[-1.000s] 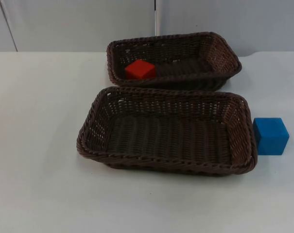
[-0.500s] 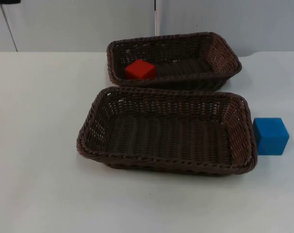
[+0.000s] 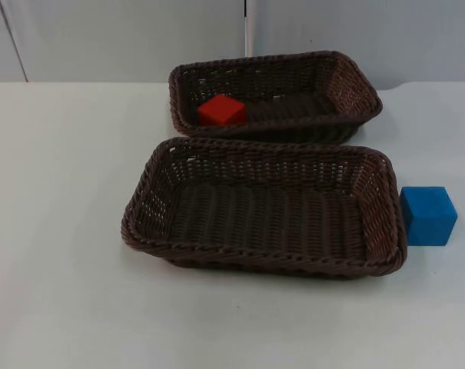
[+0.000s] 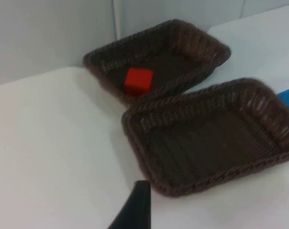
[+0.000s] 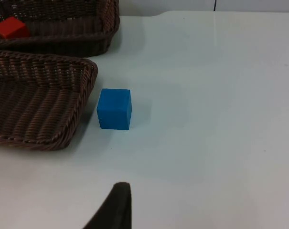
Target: Pick up one cube with the left hand and place it into the upper basket. Pick up one cube with the right hand and place it into the lower basket.
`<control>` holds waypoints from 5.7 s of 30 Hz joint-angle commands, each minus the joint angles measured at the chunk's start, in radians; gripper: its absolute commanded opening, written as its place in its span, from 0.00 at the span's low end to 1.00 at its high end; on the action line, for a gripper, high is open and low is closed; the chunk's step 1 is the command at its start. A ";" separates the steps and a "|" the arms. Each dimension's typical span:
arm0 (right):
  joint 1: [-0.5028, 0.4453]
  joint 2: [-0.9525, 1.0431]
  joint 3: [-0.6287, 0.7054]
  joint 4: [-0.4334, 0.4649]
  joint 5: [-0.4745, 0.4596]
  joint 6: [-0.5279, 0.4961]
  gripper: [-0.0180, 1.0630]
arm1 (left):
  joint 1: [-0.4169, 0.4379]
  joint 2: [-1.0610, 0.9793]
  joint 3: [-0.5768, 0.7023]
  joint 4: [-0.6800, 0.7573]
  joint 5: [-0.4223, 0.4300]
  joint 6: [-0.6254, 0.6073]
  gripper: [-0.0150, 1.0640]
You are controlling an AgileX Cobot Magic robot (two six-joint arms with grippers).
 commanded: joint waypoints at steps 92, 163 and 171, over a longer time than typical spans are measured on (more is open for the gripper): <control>-0.005 1.197 -0.376 0.111 -0.157 -0.131 0.99 | -0.003 -0.283 0.118 -0.003 0.041 -0.003 0.83; 0.147 2.122 -0.829 0.223 -0.407 -1.222 0.98 | -0.003 -0.283 0.121 0.054 0.039 -0.036 0.83; 0.147 2.122 -0.829 0.220 -0.391 -1.220 0.47 | -0.003 -0.283 0.121 0.054 0.039 -0.036 0.83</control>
